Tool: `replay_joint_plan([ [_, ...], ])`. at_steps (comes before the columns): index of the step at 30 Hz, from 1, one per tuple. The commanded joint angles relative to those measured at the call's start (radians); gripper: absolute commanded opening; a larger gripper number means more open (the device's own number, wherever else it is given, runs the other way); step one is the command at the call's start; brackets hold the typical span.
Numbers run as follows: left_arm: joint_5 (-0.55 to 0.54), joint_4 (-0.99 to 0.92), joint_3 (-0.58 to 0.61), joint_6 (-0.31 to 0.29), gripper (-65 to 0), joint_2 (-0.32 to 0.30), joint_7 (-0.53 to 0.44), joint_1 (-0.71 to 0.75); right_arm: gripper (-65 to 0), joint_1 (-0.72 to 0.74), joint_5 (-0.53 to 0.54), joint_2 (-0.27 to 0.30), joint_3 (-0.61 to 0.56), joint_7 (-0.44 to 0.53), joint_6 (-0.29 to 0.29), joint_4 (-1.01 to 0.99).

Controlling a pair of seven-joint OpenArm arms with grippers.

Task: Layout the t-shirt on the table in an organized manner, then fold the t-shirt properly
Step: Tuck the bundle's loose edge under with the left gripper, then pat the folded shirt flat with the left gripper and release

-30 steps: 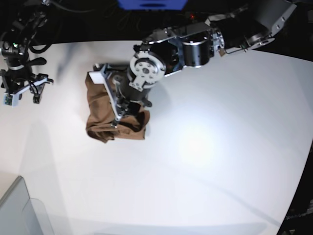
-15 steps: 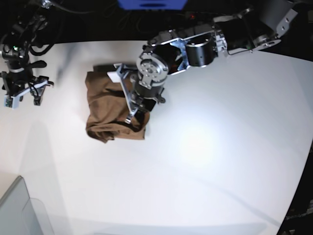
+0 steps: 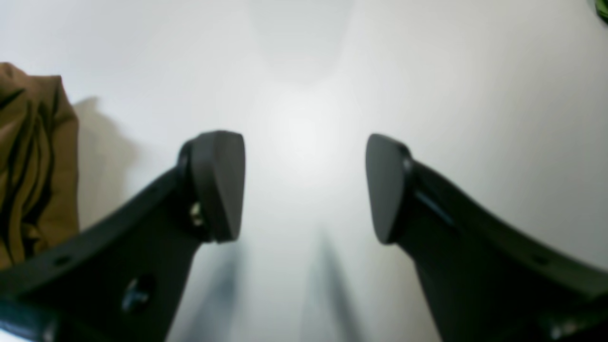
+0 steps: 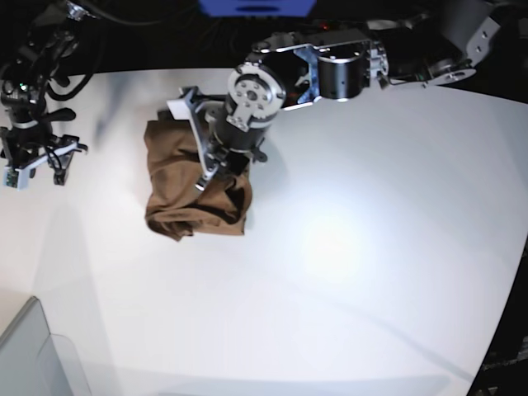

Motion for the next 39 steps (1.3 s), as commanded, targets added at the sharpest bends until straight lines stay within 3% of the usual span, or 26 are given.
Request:
replay_joint_plan([
  [1,0.015,0.007,-0.001,0.008,-64.8,0.007,0.009,-0.009,-24.8,0.007,0.007,0.012,0.002,0.025,0.001,0.017],
  [19,0.011,-0.056,0.037,0.008,-64.8,-0.027,0.009,-0.002,-24.8,0.027,0.007,0.015,-0.014,0.027,0.001,-0.019],
  [26,0.011,-0.166,0.036,0.008,-64.8,-0.019,-0.005,0.011,-24.8,0.029,0.007,0.015,-0.014,0.027,0.001,-0.019],
  [32,0.011,-0.315,-0.010,0.008,-64.8,0.059,-0.079,0.003,-24.9,0.026,0.007,0.015,-0.018,0.027,0.001,-0.016],
  [39,0.018,-0.413,-0.247,0.008,-64.8,0.171,-0.171,-0.002,-24.9,0.017,0.006,0.015,-0.011,0.027,0.001,-0.013],
])
